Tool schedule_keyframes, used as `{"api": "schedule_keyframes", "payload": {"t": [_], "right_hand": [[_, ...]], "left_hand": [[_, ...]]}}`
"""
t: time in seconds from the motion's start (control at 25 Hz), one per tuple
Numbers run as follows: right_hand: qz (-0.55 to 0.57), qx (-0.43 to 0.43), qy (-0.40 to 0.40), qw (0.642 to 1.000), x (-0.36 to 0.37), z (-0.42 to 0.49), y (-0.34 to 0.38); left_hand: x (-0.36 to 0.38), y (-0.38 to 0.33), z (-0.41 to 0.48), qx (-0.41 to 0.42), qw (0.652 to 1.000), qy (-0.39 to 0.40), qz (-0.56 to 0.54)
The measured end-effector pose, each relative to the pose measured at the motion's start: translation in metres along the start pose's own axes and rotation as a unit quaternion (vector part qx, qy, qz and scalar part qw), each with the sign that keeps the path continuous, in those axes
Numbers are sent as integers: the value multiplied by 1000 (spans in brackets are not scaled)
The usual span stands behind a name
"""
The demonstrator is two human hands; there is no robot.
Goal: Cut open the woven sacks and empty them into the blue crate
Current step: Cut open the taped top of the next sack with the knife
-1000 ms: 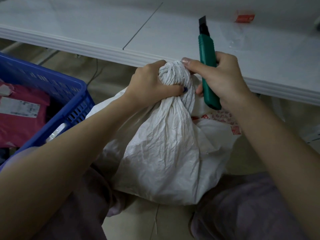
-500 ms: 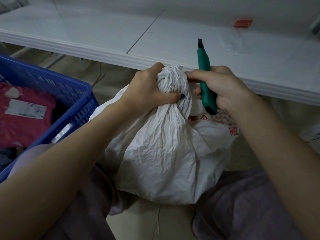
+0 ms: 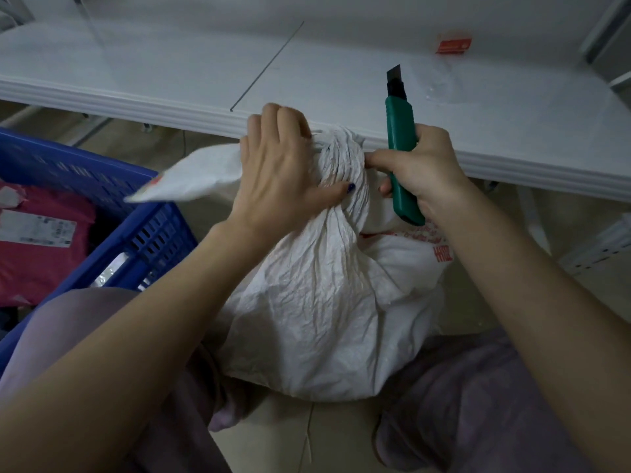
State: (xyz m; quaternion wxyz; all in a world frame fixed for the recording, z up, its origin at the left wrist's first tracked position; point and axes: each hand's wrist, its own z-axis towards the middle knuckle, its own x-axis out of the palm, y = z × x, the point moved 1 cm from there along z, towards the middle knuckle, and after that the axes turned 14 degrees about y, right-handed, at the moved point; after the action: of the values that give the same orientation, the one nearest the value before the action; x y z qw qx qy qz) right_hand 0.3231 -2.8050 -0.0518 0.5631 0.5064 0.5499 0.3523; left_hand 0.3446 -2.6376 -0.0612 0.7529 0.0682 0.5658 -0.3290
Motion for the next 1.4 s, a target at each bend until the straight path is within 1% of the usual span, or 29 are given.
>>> {"api": "schedule_keyframes", "payload": {"t": [0.08,0.16,0.2,0.24,0.36,0.48,0.6,0.72,0.84,1.04,1.08,1.16,1.28,1.36,1.4], "right_hand": [[-55,9,-51,997,-11,4,-4],[-125,15,-122,985,-29,8,-7],[-121,10,-134,984,-38,8,-8],[-99,5,-126,987,-46,8,-10],[-69,10,-46,997,-54,0,-12],[-54,4,92,994,-43,-11,-10],[-79,17,230,970,-34,-26,-10],[-112,24,323,939,-29,-42,-16],[-116,48,386,914,-30,-57,-19],[-138,84,440,883,-25,-84,-35],[-136,82,432,888,-24,-87,-37],[-104,65,384,915,-26,-89,-35],[-29,25,251,967,-27,-88,-26],[14,10,152,988,-24,-80,-23],[31,14,113,993,-20,-74,-22]], "left_hand": [[-2,-3,-1,-31,999,37,1],[-6,3,-1,-81,995,61,-14],[-8,9,-1,-106,992,63,-33],[-11,15,-1,-126,988,65,-57],[-13,27,-1,-159,975,82,-130],[-11,26,-1,-163,969,76,-168],[-9,27,-4,-164,966,72,-189],[-9,29,-9,-165,963,77,-198],[-11,29,-13,-159,963,79,-203],[-10,25,-21,-150,960,84,-221],[-9,25,-23,-147,958,84,-230],[-8,24,-26,-150,953,81,-250],[-6,22,-33,-149,940,92,-292],[-7,20,-36,-131,915,102,-367],[-8,17,-38,-124,903,100,-399]]}}
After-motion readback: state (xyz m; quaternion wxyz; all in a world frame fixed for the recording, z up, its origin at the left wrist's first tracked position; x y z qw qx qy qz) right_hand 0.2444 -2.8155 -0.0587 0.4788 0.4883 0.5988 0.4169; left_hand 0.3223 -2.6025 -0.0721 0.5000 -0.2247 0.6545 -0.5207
